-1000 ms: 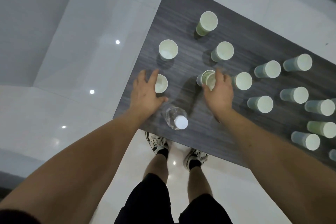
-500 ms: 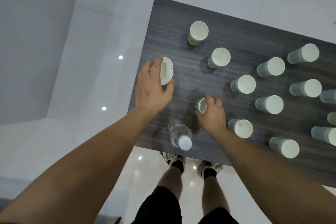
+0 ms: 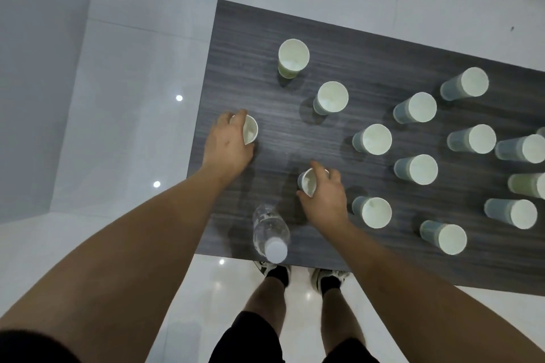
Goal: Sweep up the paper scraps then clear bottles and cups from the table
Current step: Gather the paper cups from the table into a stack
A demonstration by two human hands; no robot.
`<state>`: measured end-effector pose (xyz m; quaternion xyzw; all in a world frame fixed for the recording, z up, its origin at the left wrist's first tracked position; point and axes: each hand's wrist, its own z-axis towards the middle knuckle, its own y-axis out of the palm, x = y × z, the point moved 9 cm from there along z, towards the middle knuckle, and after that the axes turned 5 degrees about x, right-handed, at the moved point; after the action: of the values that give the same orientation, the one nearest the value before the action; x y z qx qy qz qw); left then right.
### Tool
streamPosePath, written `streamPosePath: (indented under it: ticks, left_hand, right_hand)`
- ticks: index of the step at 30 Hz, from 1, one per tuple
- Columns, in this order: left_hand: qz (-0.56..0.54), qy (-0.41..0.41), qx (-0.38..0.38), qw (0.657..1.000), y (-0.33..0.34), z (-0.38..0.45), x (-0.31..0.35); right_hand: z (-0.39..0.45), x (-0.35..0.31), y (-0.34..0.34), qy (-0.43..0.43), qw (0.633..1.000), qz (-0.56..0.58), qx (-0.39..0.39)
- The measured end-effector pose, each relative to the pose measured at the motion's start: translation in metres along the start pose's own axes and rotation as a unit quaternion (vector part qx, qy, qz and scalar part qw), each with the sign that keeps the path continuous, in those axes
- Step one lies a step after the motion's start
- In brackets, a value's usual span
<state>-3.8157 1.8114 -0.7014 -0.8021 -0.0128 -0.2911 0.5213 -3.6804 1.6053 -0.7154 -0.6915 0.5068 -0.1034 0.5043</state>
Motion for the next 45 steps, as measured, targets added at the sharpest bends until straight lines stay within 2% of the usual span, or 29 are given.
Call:
streamPosePath:
  ticks: [2,7,11,13,18,24,30,34,36,39,42,45]
  left_hand:
    - [-0.018,-0.012,0.013,1.000,-0.009,0.000,0.008]
    - [-0.038,0.020,0.059,0.997,-0.043,0.017,0.054]
    - [-0.060,0.037,0.094,0.993,-0.062,0.034,0.088]
    - [-0.073,0.037,0.117,0.990,-0.066,0.042,0.099]
    - [-0.073,0.040,0.139,0.987,-0.053,0.073,0.117]
    - [-0.039,0.067,0.157,0.985,-0.020,0.104,0.140]
    - [0.021,0.035,0.087,0.995,0.024,0.121,0.129]
    - [0.036,0.017,0.031,0.999,0.039,0.113,0.139]
    - [0.036,0.021,0.005,0.999,0.043,0.099,0.154]
    - [0.025,0.053,0.026,0.998,0.034,0.069,0.182]
    - [-0.017,0.099,0.041,0.994,0.024,0.033,0.223]
    - [-0.029,0.153,0.009,0.988,0.030,-0.003,0.267]
  right_hand:
    - [0.006,-0.009,-0.022,-0.009,0.999,0.030,0.040]
    - [0.040,-0.036,-0.095,-0.042,0.981,0.106,0.155]
    - [0.081,-0.047,-0.127,-0.052,0.972,0.116,0.198]
    - [0.104,-0.047,-0.123,-0.049,0.978,0.096,0.178]
    - [0.140,-0.041,-0.075,-0.081,0.996,0.016,0.044]
    - [0.137,-0.036,-0.064,-0.124,0.991,0.022,0.042]
    - [0.125,-0.026,-0.053,-0.152,0.988,0.010,-0.022]
    - [0.102,-0.010,-0.059,-0.119,0.988,0.082,-0.046]
    - [0.086,-0.002,-0.075,-0.098,0.987,0.123,-0.027]
    - [0.060,0.015,-0.109,-0.079,0.982,0.167,0.030]
    - [0.037,0.041,-0.152,-0.031,0.974,0.194,0.117]
    - [0.016,0.077,-0.189,0.024,0.957,0.204,0.203]
